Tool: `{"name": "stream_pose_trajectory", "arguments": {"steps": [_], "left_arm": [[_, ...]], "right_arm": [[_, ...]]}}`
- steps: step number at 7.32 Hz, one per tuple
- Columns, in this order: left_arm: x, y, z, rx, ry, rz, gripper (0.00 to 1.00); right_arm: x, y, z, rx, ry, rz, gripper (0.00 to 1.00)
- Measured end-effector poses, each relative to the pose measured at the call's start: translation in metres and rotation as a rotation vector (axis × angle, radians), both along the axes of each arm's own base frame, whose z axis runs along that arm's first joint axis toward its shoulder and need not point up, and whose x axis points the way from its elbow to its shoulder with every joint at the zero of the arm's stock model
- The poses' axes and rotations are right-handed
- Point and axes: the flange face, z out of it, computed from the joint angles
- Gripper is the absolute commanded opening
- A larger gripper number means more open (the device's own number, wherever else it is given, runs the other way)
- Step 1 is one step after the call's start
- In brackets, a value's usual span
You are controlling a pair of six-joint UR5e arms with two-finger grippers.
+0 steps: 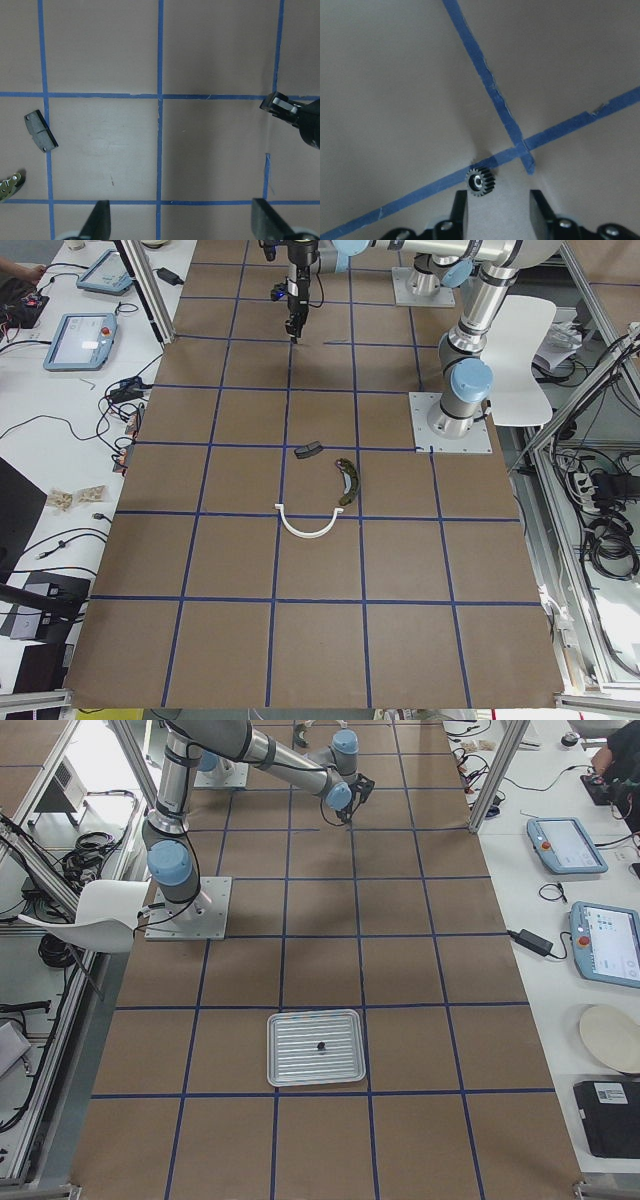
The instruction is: Place bearing gear from tray to pile
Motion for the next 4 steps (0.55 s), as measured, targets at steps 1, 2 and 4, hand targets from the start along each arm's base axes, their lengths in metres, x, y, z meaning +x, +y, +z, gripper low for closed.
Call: {"name": "stream_pose_trajectory", "arguments": {"steps": [1, 2, 4], "left_arm": [[0.000, -0.002, -0.003, 0.006, -0.001, 0.002, 1.00], [-0.001, -0.007, -0.007, 0.014, -0.003, 0.005, 1.00], [-0.019, -0.021, -0.022, 0.001, 0.002, 0.024, 1.00]], "right_arm": [[-0.013, -0.004, 0.017, 0.007, 0.015, 0.034, 0.99], [-0.041, -0.009, 0.044, 0.013, 0.029, 0.069, 0.97], [-0.130, -0.016, 0.106, 0.041, 0.059, 0.146, 0.96]]}}
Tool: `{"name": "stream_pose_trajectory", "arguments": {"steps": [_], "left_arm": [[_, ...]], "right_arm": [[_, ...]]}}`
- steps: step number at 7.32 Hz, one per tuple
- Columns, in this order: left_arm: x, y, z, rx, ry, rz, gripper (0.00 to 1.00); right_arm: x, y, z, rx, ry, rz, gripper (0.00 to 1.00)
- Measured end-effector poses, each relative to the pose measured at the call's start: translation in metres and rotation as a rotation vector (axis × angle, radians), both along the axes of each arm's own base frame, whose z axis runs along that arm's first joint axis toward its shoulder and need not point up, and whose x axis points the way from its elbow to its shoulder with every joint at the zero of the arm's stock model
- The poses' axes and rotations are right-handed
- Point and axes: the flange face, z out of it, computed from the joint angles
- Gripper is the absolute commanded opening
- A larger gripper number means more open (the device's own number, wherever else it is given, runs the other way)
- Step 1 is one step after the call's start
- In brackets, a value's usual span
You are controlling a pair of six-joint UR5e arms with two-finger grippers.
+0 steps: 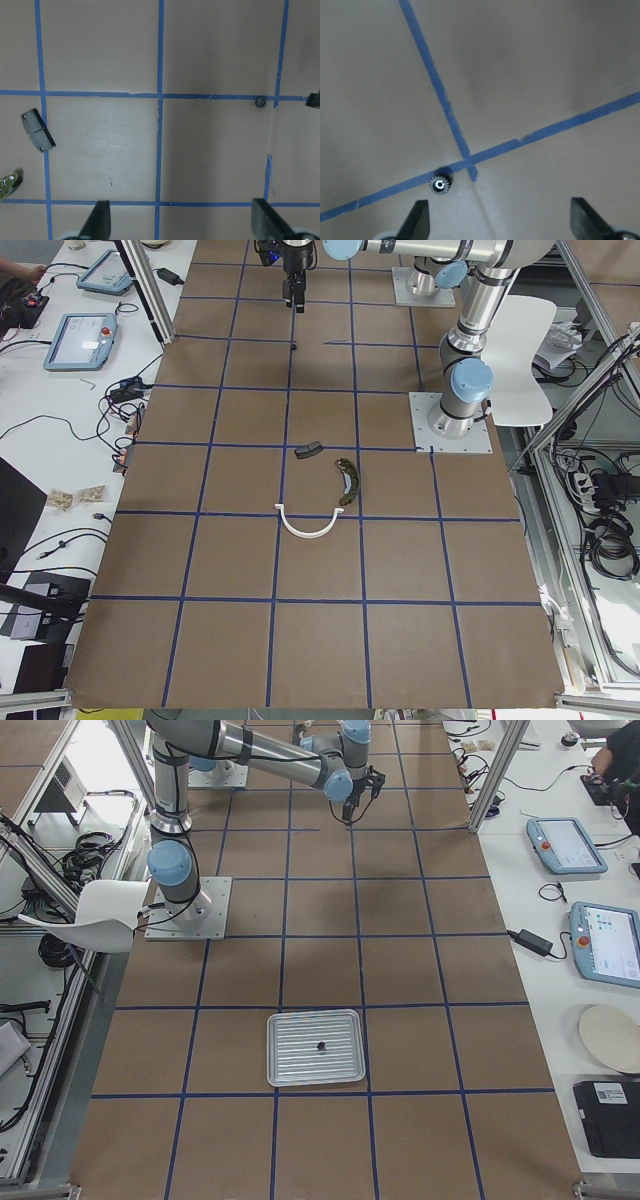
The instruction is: Place bearing gear from tray to pile
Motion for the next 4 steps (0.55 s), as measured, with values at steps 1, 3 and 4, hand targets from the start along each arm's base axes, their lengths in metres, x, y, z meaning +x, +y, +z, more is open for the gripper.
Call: {"name": "stream_pose_trajectory", "arguments": {"steps": [1, 3, 4], "left_arm": [[-0.027, -0.012, -0.020, -0.013, 0.003, 0.017, 1.00], [-0.083, -0.040, -0.090, 0.002, 0.004, 0.016, 1.00], [-0.105, -0.051, -0.131, 0.013, 0.002, -0.014, 1.00]], "right_arm": [[-0.053, 0.001, 0.027, 0.017, 0.027, 0.054, 0.94], [-0.164, 0.008, 0.064, 0.056, 0.076, 0.179, 0.93], [-0.221, 0.012, 0.075, 0.065, 0.092, 0.239, 0.93]]}}
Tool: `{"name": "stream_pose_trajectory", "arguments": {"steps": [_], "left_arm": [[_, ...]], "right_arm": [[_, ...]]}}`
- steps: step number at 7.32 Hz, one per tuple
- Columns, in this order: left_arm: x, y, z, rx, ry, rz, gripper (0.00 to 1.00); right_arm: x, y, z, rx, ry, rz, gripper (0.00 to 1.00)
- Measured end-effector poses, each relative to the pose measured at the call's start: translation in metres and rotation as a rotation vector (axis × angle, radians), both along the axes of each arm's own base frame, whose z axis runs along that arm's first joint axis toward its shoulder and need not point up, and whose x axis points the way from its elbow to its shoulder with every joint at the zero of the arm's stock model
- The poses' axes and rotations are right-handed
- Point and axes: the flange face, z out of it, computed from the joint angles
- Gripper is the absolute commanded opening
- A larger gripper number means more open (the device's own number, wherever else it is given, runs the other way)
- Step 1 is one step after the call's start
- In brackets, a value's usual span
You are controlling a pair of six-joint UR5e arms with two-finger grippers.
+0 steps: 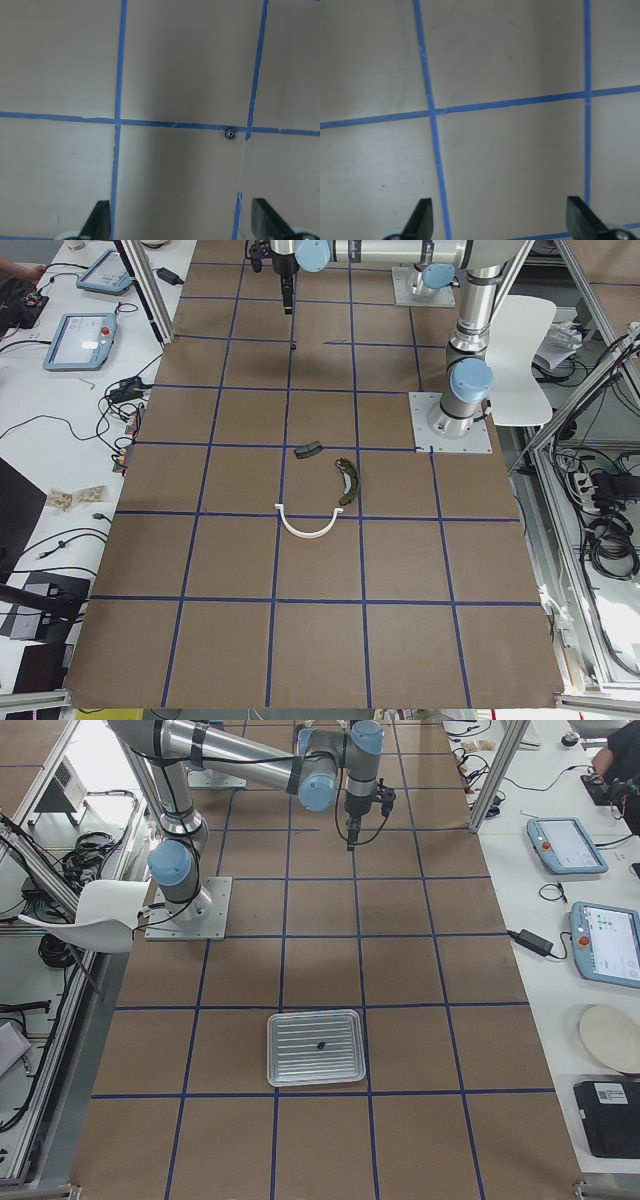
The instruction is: Place bearing gear from tray to pile
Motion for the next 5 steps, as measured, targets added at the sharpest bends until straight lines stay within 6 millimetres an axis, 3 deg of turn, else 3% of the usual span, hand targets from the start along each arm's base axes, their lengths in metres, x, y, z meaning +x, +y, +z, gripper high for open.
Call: {"name": "stream_pose_trajectory", "arguments": {"steps": [2, 3, 5], "left_arm": [[-0.045, -0.009, -0.074, 0.020, -0.006, -0.078, 1.00], [-0.062, -0.007, -0.103, 0.037, -0.012, -0.104, 1.00], [-0.078, 0.001, -0.142, 0.029, -0.010, -0.130, 1.00]], "right_arm": [[-0.128, 0.014, 0.006, 0.009, 0.012, 0.116, 0.91], [-0.191, 0.022, -0.003, 0.008, 0.005, 0.189, 0.91], [-0.301, 0.036, -0.043, -0.005, 0.012, 0.315, 0.88]]}}
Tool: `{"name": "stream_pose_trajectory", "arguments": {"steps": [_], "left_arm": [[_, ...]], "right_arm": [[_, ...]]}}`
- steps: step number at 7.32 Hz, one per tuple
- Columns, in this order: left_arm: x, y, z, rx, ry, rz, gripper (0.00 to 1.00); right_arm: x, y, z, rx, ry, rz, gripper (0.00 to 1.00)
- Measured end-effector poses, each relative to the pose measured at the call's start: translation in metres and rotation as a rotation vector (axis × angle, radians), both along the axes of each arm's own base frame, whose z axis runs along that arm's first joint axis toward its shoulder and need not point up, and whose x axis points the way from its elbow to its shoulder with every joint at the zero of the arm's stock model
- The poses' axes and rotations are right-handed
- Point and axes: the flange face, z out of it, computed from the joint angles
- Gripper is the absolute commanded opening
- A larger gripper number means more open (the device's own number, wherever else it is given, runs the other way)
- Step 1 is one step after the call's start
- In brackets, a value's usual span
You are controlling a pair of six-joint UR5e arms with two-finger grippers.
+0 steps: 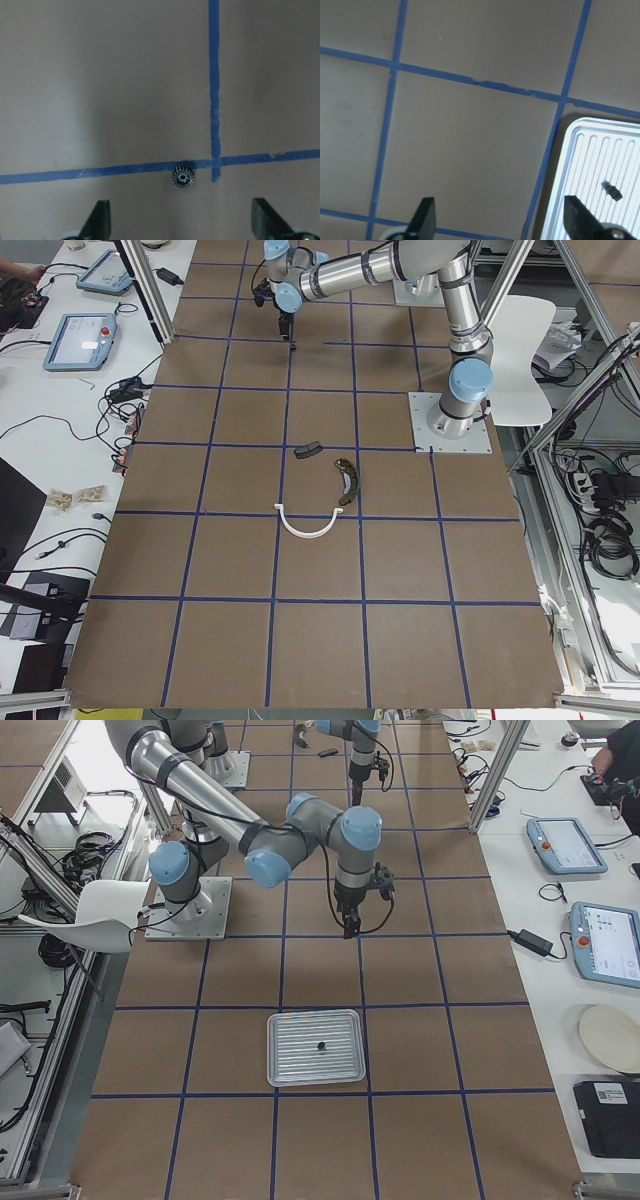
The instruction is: Place bearing gear from tray to pile
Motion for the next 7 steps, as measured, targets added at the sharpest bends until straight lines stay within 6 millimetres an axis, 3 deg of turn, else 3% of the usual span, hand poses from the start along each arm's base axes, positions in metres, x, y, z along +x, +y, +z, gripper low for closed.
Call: {"name": "stream_pose_trajectory", "arguments": {"steps": [2, 3, 4, 6, 7], "left_arm": [[-0.002, 0.001, -0.026, -0.023, 0.007, -0.003, 1.00], [-0.002, 0.004, -0.034, -0.017, 0.004, -0.001, 1.00], [-0.001, 0.008, -0.039, -0.008, 0.001, -0.004, 0.93], [-0.001, 0.010, -0.043, 0.005, 0.020, -0.011, 0.87], [-0.002, 0.011, -0.045, 0.017, 0.040, -0.014, 0.75]], "right_arm": [[-0.091, 0.019, -0.055, -0.037, 0.003, 0.070, 0.86], [-0.129, 0.030, -0.084, -0.059, -0.001, 0.097, 0.85], [-0.156, 0.042, -0.113, -0.071, -0.025, 0.114, 0.85], [-0.179, 0.056, -0.153, -0.078, -0.056, 0.146, 0.73], [-0.183, 0.057, -0.161, -0.081, -0.052, 0.165, 0.60]]}}
